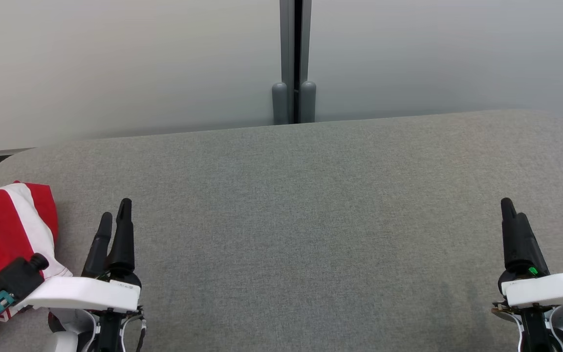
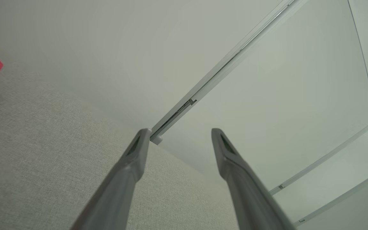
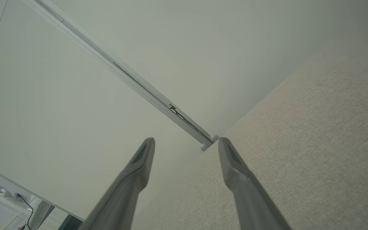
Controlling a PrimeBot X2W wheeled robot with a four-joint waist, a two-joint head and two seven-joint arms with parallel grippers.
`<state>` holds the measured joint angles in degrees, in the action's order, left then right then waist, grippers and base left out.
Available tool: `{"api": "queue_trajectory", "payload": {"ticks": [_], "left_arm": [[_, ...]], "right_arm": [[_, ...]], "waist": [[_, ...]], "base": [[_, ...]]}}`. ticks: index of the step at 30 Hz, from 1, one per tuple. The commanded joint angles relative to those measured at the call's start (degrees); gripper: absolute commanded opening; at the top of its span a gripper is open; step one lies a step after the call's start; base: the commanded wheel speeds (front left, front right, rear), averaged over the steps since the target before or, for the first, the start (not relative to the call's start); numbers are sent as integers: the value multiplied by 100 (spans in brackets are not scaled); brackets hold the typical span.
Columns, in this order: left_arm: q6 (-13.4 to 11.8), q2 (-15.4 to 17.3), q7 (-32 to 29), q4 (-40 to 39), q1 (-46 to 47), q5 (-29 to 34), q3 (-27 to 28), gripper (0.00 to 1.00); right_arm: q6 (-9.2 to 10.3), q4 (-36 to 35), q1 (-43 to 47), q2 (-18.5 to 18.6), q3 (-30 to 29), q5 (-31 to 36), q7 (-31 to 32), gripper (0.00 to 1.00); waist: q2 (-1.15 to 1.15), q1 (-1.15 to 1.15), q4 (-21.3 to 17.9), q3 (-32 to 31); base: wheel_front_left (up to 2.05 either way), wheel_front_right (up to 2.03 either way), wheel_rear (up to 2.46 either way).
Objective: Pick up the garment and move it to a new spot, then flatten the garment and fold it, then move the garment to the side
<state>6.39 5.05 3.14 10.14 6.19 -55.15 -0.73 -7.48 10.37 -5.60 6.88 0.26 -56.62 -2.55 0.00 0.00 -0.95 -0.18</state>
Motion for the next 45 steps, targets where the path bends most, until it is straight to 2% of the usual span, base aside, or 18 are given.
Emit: {"api": "queue_trajectory", "payload": {"ticks": [1,13,33,45], "left_arm": [[-120,116,217,-1,111,1014,-121,100],[-236,150,422,143,33,1961,-269,100],[-459,171,707,459,-92,3014,-194,100],[-490,188,863,567,-168,3634,-208,100]], "right_arm": [[-2,-36,-117,81,186,1028,-126,100],[-2,105,-70,75,335,1871,-272,100],[-2,351,-16,10,561,2952,-474,100],[-2,442,24,-39,645,3539,-586,100]], "waist": [[0,0,-40,-20],[0,0,-90,-57],[0,0,-147,-96],[0,0,-181,-122]], "base": [[0,0,0],[0,0,0],[0,0,0],[0,0,0]]}}
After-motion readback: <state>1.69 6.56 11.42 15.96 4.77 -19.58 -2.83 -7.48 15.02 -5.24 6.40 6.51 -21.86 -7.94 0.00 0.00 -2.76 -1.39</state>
